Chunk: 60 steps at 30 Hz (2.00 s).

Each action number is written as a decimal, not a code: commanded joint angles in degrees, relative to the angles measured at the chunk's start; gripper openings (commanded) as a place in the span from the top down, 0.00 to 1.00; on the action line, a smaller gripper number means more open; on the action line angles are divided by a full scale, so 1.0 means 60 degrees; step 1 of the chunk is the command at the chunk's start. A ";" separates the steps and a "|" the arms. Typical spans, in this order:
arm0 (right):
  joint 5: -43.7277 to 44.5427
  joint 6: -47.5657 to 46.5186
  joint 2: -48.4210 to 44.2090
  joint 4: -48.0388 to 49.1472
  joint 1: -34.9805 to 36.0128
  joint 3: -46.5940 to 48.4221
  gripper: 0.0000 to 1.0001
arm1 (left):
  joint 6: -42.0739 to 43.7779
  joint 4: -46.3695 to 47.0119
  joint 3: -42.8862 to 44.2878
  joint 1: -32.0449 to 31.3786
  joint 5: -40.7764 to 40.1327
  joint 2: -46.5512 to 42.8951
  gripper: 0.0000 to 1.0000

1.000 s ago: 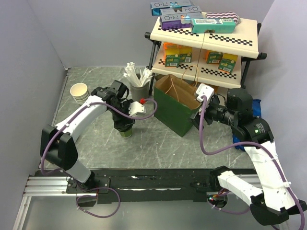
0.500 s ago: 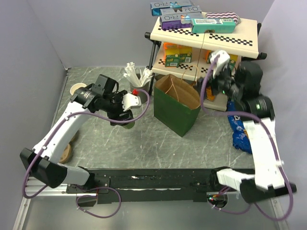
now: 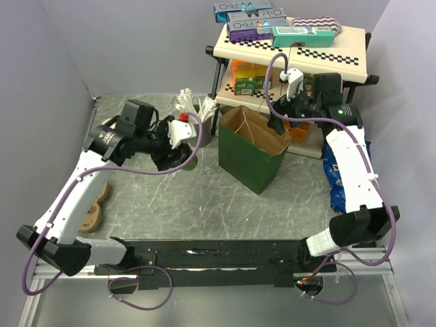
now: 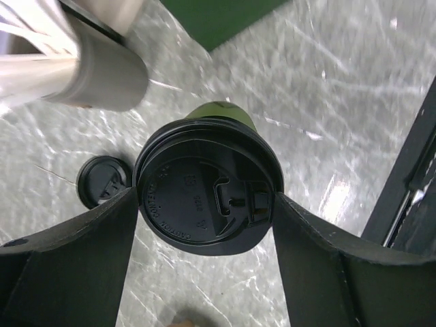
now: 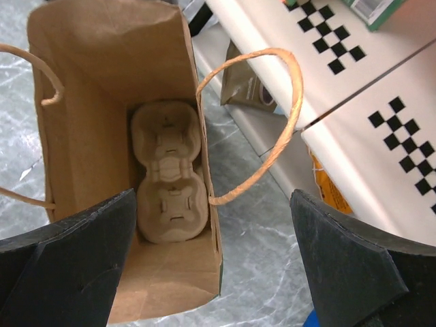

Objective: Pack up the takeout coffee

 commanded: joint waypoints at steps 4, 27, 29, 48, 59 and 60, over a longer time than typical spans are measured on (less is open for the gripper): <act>-0.0373 -0.0378 0.0452 -0.0510 -0.0047 0.0189 0.02 | -0.0718 0.0654 0.1714 -0.0037 0.0325 -0.0028 0.99; -0.0650 -0.1023 0.0527 -0.0818 -0.0033 -0.0530 0.83 | -0.0879 0.2193 0.3151 -0.0388 0.0325 0.0103 0.99; -0.0797 -0.1198 0.0264 -0.0818 -0.0004 -0.0472 0.97 | -0.0967 0.2281 0.3313 -0.0505 0.0311 0.0220 0.99; 0.0096 -0.2371 -0.2213 -0.0510 0.2648 -0.2493 1.00 | -0.1377 0.3819 0.0473 -0.2292 0.0354 -0.1286 0.99; 0.0008 -0.2297 -0.2184 -0.0496 0.2677 -0.2098 1.00 | -0.0779 0.3615 0.0120 -0.3157 0.0224 -0.1274 0.99; 0.0037 -0.2312 -0.2155 -0.0467 0.2663 -0.1996 1.00 | -0.0733 0.3629 0.0106 -0.3215 0.0208 -0.1244 0.99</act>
